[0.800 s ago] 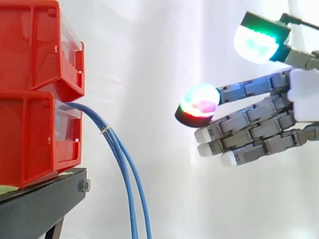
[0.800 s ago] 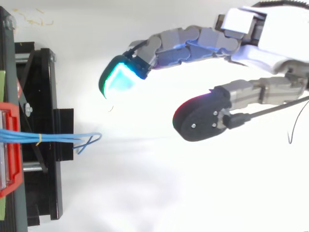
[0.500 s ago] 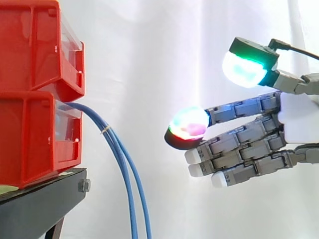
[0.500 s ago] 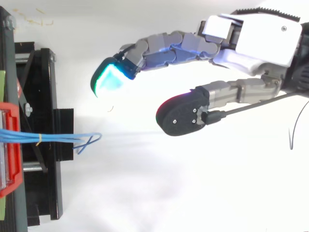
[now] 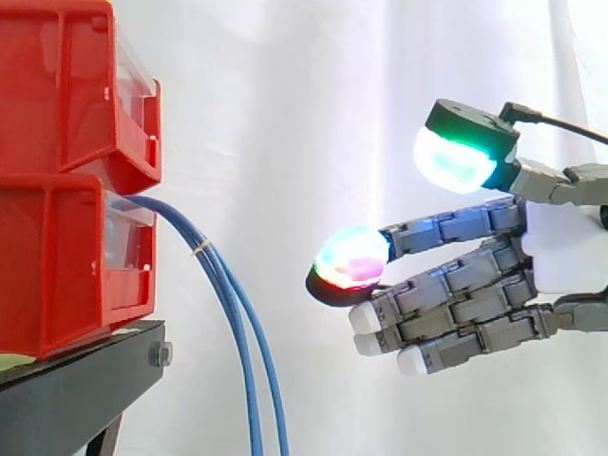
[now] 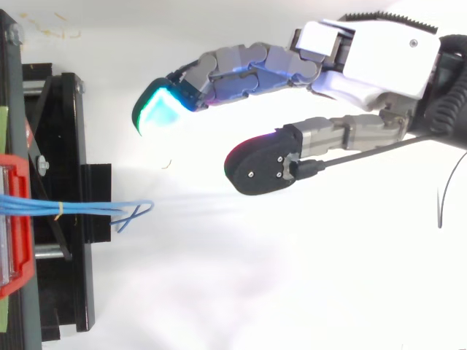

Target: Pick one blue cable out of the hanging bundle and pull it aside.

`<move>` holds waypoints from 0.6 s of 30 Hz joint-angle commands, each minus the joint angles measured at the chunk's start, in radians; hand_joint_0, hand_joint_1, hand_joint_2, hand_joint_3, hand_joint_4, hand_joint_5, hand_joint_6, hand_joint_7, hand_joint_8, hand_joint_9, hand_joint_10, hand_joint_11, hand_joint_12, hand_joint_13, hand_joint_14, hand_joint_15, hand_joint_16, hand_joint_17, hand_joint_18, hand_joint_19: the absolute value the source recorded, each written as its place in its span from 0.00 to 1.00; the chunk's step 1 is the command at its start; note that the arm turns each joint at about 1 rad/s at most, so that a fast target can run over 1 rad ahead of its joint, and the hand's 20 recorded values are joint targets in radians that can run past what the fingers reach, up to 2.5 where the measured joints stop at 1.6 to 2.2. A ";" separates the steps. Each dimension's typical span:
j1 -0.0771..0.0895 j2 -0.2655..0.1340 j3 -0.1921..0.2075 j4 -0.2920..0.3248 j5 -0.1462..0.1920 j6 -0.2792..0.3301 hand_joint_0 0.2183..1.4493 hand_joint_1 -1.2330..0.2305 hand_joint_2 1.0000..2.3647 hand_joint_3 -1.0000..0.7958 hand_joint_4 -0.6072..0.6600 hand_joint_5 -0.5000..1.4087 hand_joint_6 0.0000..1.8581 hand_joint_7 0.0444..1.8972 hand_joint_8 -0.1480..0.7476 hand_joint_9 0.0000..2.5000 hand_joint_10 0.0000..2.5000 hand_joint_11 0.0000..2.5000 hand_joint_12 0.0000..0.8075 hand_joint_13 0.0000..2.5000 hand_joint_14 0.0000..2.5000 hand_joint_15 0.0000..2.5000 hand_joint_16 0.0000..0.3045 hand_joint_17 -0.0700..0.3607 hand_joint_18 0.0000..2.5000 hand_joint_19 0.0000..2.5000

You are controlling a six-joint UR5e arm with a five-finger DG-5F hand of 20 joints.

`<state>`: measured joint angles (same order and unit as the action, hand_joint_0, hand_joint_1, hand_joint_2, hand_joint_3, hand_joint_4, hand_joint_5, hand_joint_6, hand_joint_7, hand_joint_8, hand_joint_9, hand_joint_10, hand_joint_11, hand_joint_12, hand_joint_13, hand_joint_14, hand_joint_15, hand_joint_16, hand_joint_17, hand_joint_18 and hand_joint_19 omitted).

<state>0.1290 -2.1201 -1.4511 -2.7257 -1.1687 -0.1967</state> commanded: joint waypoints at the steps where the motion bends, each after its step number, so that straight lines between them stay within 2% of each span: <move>1: 0.001 -0.011 0.000 0.017 0.014 -0.023 0.20 0.48 0.00 0.28 0.62 0.15 0.27 0.38 0.43 0.22 0.00 0.06 0.42 0.12 0.00 0.03 0.17 0.43 0.10 0.12; 3: 0.004 -0.035 0.000 0.032 0.021 -0.038 0.20 0.48 0.00 0.28 0.62 0.15 0.27 0.38 0.43 0.22 0.00 0.06 0.42 0.12 0.00 0.03 0.17 0.43 0.10 0.13; 5: 0.006 -0.040 0.000 0.037 0.020 -0.040 0.20 0.47 0.00 0.28 0.62 0.15 0.27 0.38 0.43 0.22 0.00 0.06 0.42 0.12 0.00 0.04 0.17 0.44 0.10 0.13; 7: 0.011 -0.058 0.000 0.070 0.026 -0.046 0.20 0.47 0.00 0.28 0.62 0.15 0.27 0.38 0.43 0.22 0.00 0.06 0.42 0.12 0.00 0.04 0.17 0.44 0.11 0.13; 8: 0.017 -0.080 0.000 0.112 0.037 -0.049 0.20 0.47 0.00 0.28 0.62 0.15 0.27 0.38 0.43 0.22 0.00 0.06 0.42 0.12 0.00 0.04 0.17 0.44 0.11 0.13; 11: 0.020 -0.113 0.000 0.166 0.037 -0.050 0.20 0.46 0.00 0.28 0.63 0.15 0.27 0.38 0.43 0.22 0.00 0.06 0.42 0.12 0.00 0.04 0.17 0.43 0.11 0.13; 15: 0.026 -0.153 0.017 0.230 0.038 -0.055 0.20 0.46 0.00 0.28 0.63 0.16 0.27 0.38 0.43 0.23 0.00 0.07 0.42 0.12 0.00 0.04 0.17 0.43 0.11 0.13; 18: 0.031 -0.176 0.037 0.238 0.038 -0.055 0.20 0.46 0.00 0.28 0.64 0.16 0.27 0.38 0.43 0.23 0.00 0.06 0.42 0.12 0.00 0.04 0.17 0.43 0.11 0.13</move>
<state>0.1546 -2.2714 -1.4310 -2.5057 -1.1306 -0.2505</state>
